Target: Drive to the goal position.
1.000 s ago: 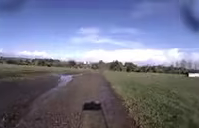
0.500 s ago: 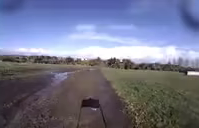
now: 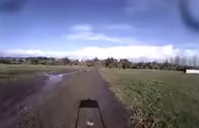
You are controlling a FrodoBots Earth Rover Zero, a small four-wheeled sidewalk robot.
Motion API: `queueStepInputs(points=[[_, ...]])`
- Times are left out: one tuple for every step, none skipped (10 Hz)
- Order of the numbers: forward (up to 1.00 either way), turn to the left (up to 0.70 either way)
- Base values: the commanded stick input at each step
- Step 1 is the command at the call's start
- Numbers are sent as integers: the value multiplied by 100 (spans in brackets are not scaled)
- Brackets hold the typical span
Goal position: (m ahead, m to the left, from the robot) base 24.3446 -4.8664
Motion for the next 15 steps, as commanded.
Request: queueStepInputs(points=[[70,30],[70,35],[70,35],[70,35],[70,35],[70,30],[70,15],[70,0],[70,0],[70,0],[70,0],[70,0],[70,0],[70,0],[70,0]])
